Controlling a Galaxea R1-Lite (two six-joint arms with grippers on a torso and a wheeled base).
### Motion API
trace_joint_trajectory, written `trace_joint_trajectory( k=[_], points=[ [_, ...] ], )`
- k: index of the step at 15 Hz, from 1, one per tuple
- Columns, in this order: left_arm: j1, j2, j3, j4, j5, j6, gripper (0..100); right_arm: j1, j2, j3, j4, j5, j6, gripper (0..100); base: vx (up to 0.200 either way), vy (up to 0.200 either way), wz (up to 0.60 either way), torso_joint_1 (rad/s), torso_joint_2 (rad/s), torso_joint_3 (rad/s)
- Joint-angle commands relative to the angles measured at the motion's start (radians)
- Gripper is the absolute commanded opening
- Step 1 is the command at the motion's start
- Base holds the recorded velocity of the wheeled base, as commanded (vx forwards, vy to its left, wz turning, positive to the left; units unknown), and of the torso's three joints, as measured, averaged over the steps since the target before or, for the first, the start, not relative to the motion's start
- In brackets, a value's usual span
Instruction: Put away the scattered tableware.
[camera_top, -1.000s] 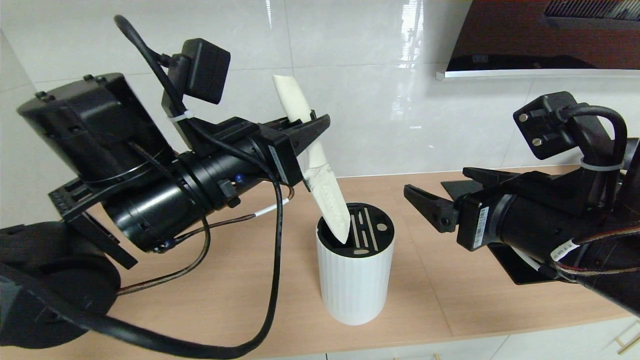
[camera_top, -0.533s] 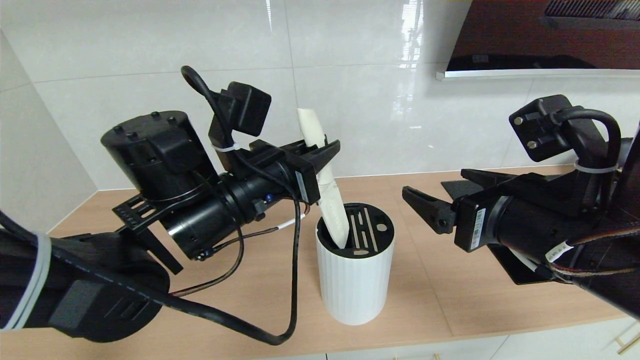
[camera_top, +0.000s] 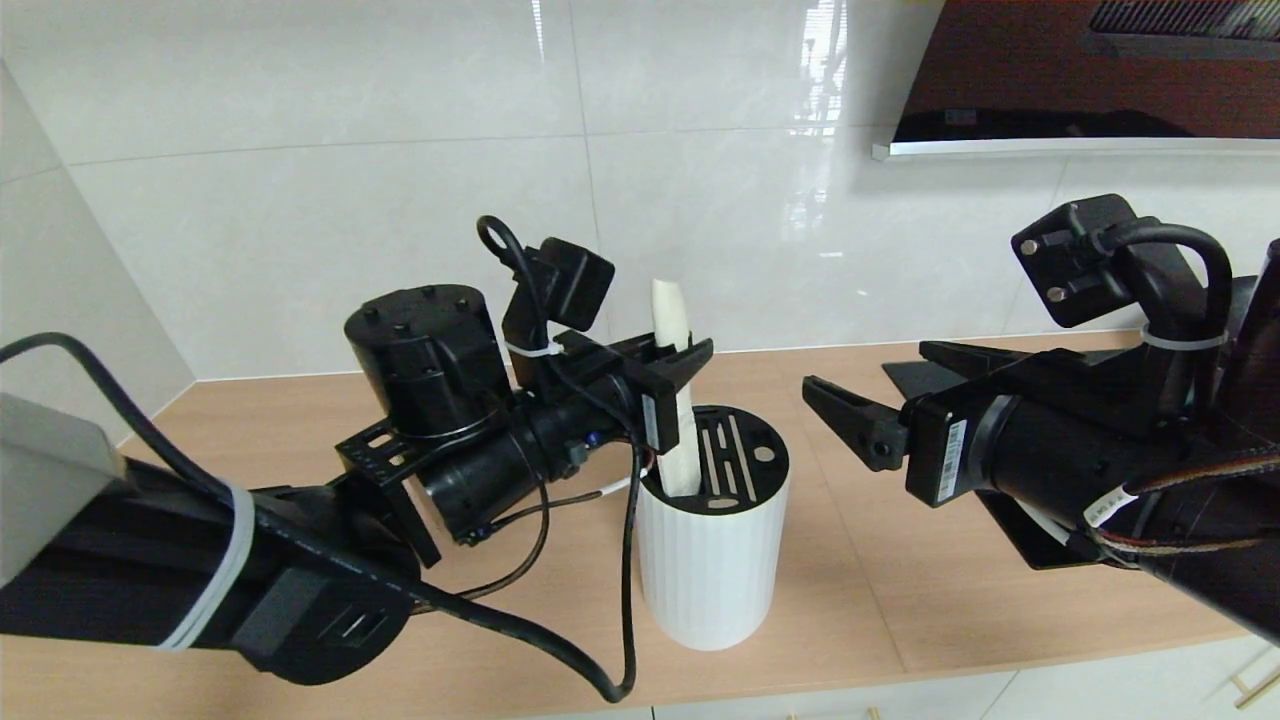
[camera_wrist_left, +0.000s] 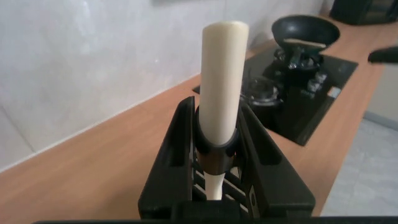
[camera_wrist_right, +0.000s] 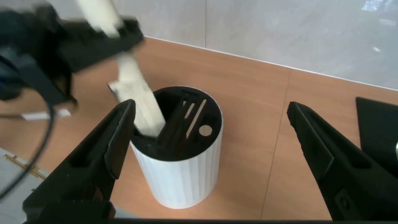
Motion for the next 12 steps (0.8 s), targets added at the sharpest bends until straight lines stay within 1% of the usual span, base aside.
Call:
trace_joint_trajectory(
  k=[1,2,3,5,9,10,12],
  points=[
    [-0.016,0.052,0.003,-0.004,0.014,-0.001,0,0.000,0.005,0.001,-0.001,0.000,0.000,100,0.000,0.000,0.00,0.000,0.00,0.000],
    [-0.023,0.072,0.003,-0.008,0.032,-0.001,0,0.000,0.008,0.001,-0.001,0.000,0.000,100,0.000,0.000,0.00,0.000,0.00,0.000],
    [-0.036,0.110,0.001,-0.039,0.052,0.000,0,0.000,0.010,0.001,-0.001,0.000,0.000,100,0.000,0.000,0.00,0.000,0.00,0.000],
    [-0.042,0.161,-0.003,-0.090,0.072,0.000,0,0.000,0.010,0.002,-0.001,0.000,0.000,100,0.000,0.000,0.00,0.000,0.00,0.000],
    [-0.042,0.159,-0.003,-0.096,0.098,0.000,0,0.000,0.010,0.002,-0.001,0.000,0.000,100,0.000,0.000,0.00,0.000,0.00,0.000],
    [-0.042,0.145,-0.003,-0.096,0.110,0.002,100,0.000,0.010,0.002,-0.001,0.000,0.000,100,0.000,0.000,0.00,0.000,0.00,0.000],
    [-0.042,0.112,-0.002,-0.105,0.115,-0.001,100,0.000,0.010,0.002,-0.001,0.000,0.000,100,0.000,0.000,0.00,0.000,0.00,0.000]
  ],
)
